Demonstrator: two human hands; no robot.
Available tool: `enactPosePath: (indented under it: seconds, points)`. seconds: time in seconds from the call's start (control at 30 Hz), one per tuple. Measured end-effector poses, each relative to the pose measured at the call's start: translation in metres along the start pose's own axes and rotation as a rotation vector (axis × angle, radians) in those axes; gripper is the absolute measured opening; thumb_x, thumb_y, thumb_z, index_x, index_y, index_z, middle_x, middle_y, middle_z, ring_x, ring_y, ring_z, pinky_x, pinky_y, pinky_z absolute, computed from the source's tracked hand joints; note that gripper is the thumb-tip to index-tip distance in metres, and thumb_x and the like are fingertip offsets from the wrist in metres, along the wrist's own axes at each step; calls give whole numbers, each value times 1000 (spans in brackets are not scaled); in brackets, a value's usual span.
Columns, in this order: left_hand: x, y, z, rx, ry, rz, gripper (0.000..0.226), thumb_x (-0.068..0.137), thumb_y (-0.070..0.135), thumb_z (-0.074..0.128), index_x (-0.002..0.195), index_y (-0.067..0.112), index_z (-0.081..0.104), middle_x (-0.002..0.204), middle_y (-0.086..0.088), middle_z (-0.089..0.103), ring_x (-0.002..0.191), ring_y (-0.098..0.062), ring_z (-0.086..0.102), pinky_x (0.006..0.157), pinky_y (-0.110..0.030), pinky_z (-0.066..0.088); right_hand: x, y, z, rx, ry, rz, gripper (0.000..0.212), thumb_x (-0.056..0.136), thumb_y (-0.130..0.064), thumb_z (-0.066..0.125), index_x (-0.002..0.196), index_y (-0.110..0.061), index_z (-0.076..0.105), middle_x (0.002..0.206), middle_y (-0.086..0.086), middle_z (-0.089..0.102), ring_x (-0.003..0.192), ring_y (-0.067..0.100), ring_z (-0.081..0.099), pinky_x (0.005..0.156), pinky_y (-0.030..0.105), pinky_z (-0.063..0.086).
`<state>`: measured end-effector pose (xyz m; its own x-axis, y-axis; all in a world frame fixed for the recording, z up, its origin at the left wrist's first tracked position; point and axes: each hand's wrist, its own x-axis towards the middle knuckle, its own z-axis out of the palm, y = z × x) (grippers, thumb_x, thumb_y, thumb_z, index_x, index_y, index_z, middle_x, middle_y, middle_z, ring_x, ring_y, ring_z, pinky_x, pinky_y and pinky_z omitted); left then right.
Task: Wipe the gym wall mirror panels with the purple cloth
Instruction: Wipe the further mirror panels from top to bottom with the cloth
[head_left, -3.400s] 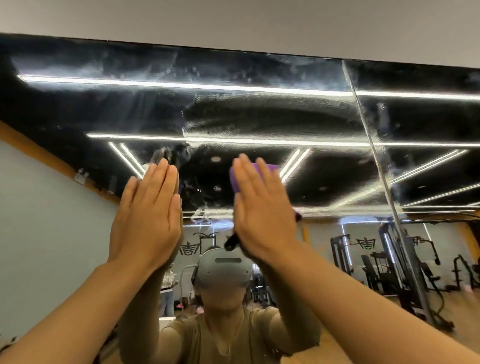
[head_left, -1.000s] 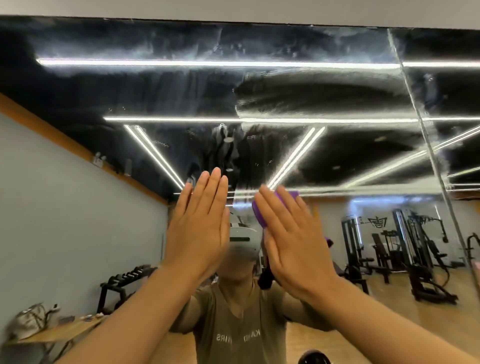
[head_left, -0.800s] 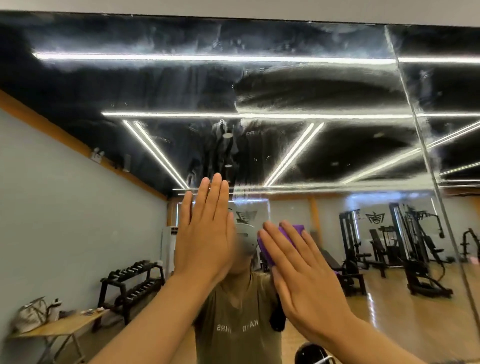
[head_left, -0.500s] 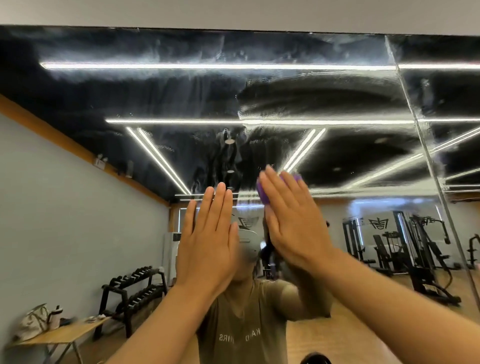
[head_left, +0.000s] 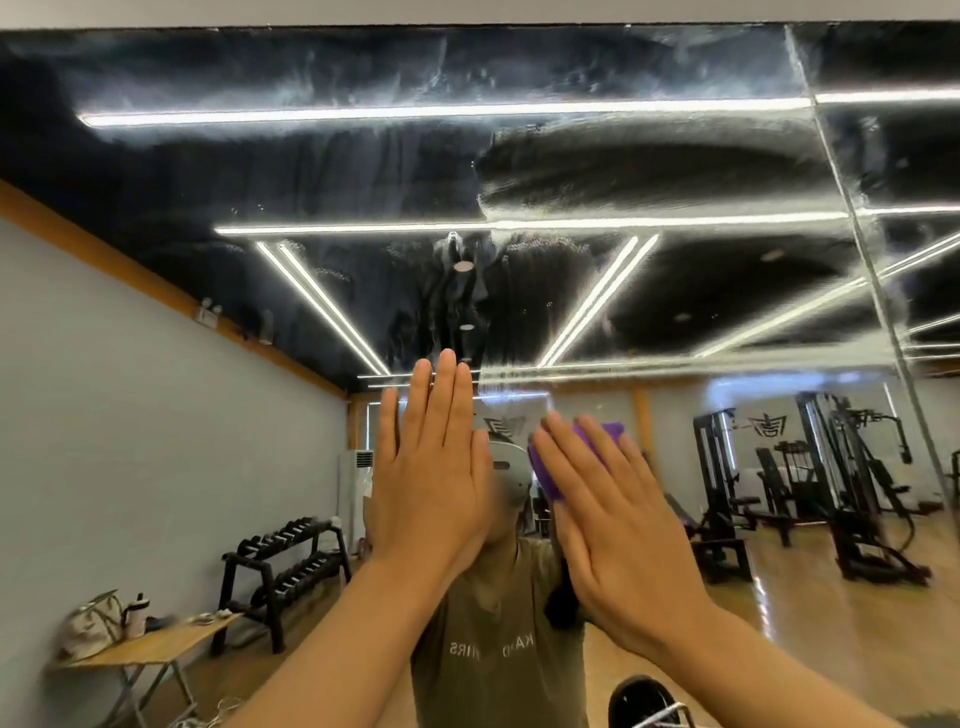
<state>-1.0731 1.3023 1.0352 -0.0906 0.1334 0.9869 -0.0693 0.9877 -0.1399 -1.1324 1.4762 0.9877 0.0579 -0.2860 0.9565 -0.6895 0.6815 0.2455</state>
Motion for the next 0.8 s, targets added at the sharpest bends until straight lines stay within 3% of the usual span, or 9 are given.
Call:
enactPosePath:
  seconds: [0.13, 0.23, 0.4, 0.57, 0.67, 0.8]
  points:
    - [0, 9, -1, -73, -45, -64, 63, 102, 40, 17, 160, 18, 7, 169, 0, 2, 156, -15, -5, 126, -44, -2, -24, 4, -3, -33, -57, -53, 60, 102, -29, 36, 160, -20, 27, 167, -2, 23, 155, 18, 18, 120, 44, 19]
    - [-1, 13, -1, -109, -44, -89, 65, 101, 42, 16, 160, 19, 4, 169, 1, -1, 155, -13, -9, 126, -46, -3, -8, 10, -5, -27, -71, -64, 59, 102, -30, 35, 160, -20, 26, 167, 0, 24, 155, 17, 16, 122, 42, 15]
    - [-3, 15, 2, -117, -22, -89, 65, 102, 42, 15, 161, 16, 5, 169, -1, -2, 155, -12, -10, 124, -40, -5, 89, 26, -19, 25, -8, 78, 58, 105, -34, 25, 161, -21, 16, 168, 0, 11, 156, 15, 1, 124, 27, -9]
    - [-3, 21, 5, -185, 19, -102, 65, 102, 39, 20, 160, 16, 1, 169, 0, -4, 155, -9, -8, 124, -33, -4, 182, 33, -32, -42, -46, 155, 59, 108, -28, 28, 162, -19, 6, 170, 1, 3, 157, 23, -3, 125, 37, -6]
    - [-5, 21, 7, -157, 36, -91, 63, 103, 35, 24, 161, 13, 9, 169, -3, 4, 155, -12, -3, 123, -33, -1, 167, 33, -27, -23, -5, 118, 58, 107, -29, 27, 162, -19, 10, 170, 1, 6, 157, 22, -1, 124, 34, -8]
    - [-10, 25, 8, -114, 16, 24, 60, 103, 27, 27, 160, 11, 17, 168, -5, 13, 156, -14, 6, 123, -36, 3, 82, 26, -15, 10, 58, 68, 58, 104, -29, 30, 161, -16, 22, 168, 3, 17, 156, 21, 10, 126, 33, -2]
